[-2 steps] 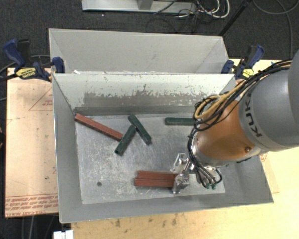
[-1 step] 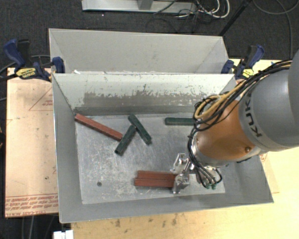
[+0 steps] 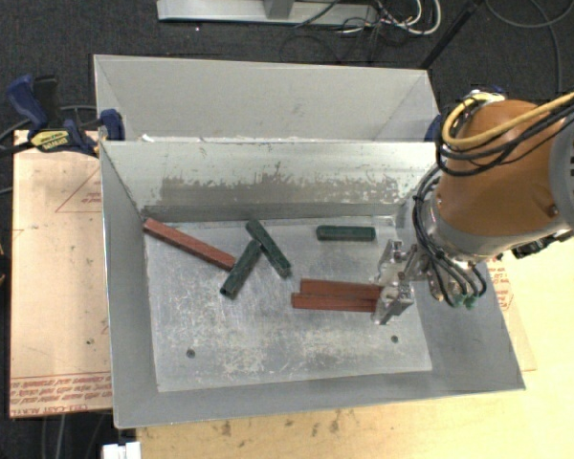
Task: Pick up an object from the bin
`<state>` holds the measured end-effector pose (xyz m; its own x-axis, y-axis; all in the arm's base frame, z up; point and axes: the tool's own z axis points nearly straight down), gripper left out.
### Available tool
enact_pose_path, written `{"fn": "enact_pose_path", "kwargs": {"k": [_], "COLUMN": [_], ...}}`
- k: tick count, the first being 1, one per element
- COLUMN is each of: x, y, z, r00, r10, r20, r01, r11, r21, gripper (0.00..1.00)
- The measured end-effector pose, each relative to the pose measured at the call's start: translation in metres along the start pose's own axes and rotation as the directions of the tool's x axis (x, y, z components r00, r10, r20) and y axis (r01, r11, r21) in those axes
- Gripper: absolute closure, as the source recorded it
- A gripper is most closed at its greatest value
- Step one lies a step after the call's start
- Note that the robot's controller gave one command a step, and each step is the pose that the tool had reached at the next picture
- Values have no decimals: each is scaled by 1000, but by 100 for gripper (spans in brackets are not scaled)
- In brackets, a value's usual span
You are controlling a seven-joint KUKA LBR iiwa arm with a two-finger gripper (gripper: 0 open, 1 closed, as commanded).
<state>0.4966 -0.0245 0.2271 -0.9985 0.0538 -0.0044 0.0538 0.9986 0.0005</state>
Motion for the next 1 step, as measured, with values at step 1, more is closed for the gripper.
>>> {"fn": "enact_pose_path", "kwargs": {"k": [1], "x": [1], "y": [0], "z": [1], "r00": [1000], "r10": [0], "r20": [-2], "r01": [0], "r11": [1000], "r21": [0], "gripper": [100]}}
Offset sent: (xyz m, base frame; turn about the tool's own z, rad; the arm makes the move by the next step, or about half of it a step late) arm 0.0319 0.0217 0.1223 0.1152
